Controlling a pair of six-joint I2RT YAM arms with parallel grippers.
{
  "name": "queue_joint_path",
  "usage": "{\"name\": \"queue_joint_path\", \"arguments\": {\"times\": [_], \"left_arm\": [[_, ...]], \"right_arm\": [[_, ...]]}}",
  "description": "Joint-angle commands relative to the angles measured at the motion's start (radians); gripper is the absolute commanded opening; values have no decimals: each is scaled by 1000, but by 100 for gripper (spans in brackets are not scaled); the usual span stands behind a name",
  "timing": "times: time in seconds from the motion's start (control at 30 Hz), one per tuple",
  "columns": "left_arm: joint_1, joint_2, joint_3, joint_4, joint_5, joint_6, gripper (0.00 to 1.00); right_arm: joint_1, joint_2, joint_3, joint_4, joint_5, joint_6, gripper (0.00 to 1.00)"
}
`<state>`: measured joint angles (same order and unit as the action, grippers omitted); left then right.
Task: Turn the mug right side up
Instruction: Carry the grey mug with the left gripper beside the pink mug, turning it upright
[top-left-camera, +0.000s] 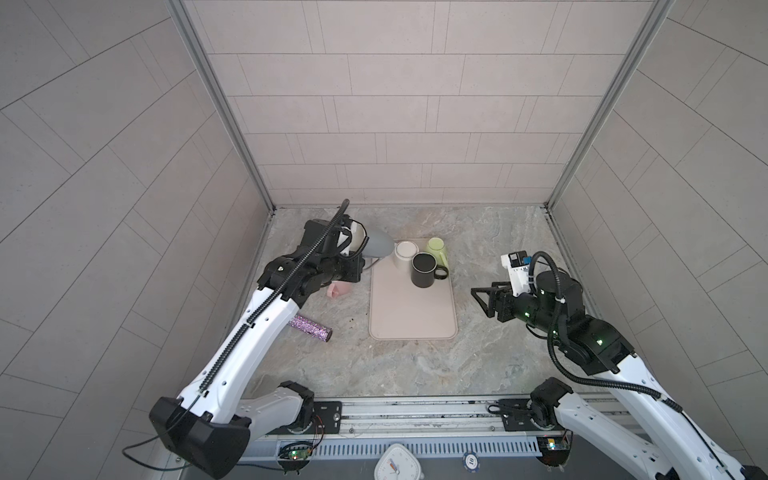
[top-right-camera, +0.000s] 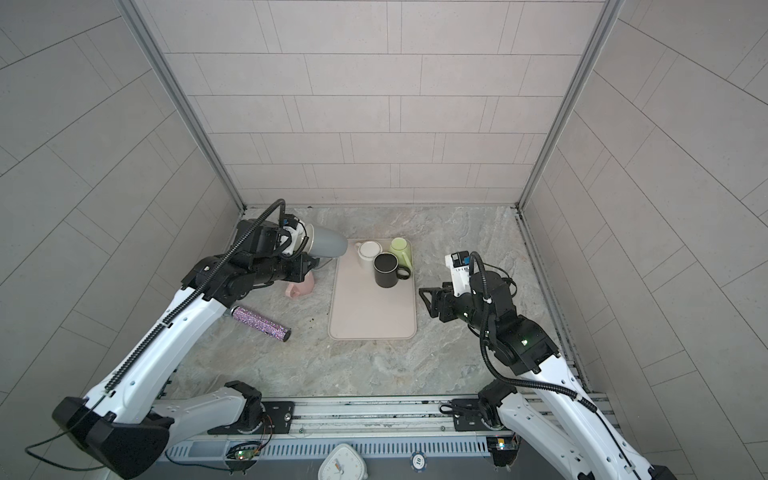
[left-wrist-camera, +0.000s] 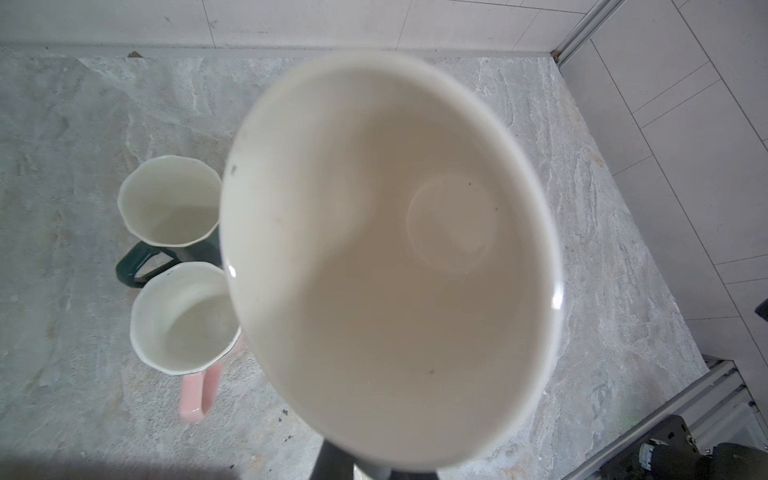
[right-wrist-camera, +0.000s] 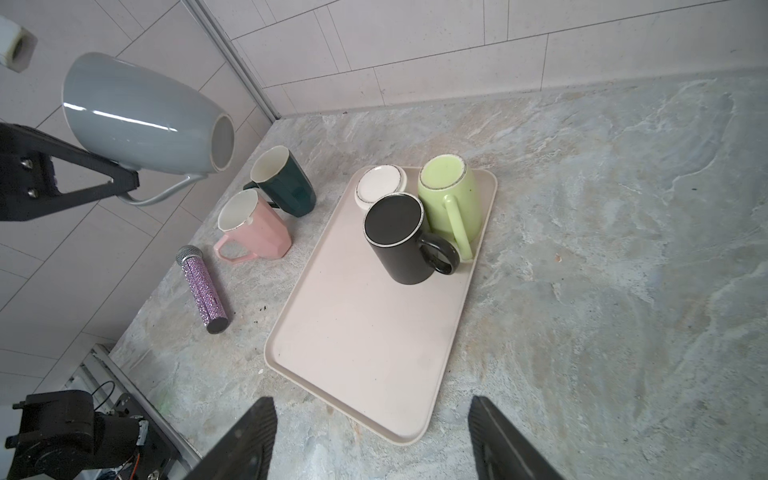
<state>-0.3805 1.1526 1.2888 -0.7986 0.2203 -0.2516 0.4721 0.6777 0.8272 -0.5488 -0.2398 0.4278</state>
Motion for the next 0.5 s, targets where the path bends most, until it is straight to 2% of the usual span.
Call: {"name": "queue_joint_path", "arguments": {"times": [0.0, 0.23, 0.47], "left_arm": [[37, -48, 50, -36, -12, 20, 0], [114, -84, 59, -142, -63, 63, 0], [228, -90, 73, -222, -208, 175, 0]], "right_arm": [[-2, -33, -13, -47, -1, -31, 74], [-1, -110, -69, -49, -7, -27, 75], [-2, -160, -88, -62, -10, -23, 75]]}}
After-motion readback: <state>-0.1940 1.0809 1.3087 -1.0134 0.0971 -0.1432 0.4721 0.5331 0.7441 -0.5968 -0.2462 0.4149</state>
